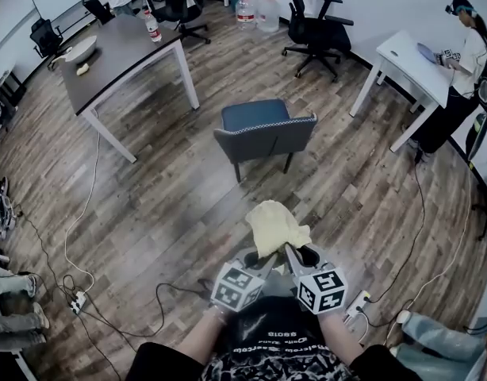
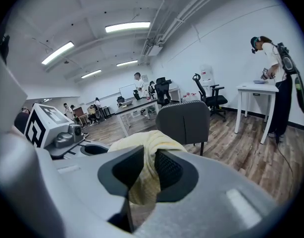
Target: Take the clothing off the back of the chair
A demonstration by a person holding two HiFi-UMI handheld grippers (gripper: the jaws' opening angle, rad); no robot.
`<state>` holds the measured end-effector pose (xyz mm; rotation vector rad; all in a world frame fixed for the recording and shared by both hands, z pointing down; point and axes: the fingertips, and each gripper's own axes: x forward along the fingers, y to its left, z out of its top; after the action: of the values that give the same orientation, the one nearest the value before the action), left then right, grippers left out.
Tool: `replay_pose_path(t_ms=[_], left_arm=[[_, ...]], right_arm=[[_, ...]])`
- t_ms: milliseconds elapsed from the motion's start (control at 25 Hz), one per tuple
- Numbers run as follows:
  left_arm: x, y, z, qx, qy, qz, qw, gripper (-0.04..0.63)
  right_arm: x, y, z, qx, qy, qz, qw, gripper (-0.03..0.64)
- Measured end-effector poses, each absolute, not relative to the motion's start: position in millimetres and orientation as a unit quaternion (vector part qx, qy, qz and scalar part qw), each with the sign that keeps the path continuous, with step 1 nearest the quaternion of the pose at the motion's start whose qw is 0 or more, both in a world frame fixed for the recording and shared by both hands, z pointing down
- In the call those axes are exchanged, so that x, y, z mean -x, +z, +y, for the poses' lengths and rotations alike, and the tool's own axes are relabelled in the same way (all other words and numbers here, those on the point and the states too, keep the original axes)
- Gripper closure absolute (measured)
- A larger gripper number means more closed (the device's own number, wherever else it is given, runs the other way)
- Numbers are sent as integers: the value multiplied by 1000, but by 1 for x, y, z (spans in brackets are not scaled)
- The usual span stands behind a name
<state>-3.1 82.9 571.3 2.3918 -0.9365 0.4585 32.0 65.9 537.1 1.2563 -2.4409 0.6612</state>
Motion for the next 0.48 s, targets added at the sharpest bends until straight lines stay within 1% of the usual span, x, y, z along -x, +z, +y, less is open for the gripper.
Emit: replay_pose_path(t_ms=[480], left_arm=[[-4, 570, 77, -887, 139, -337, 284, 535]], right_arm=[[-43, 539, 63, -447, 227, -851, 158, 548]])
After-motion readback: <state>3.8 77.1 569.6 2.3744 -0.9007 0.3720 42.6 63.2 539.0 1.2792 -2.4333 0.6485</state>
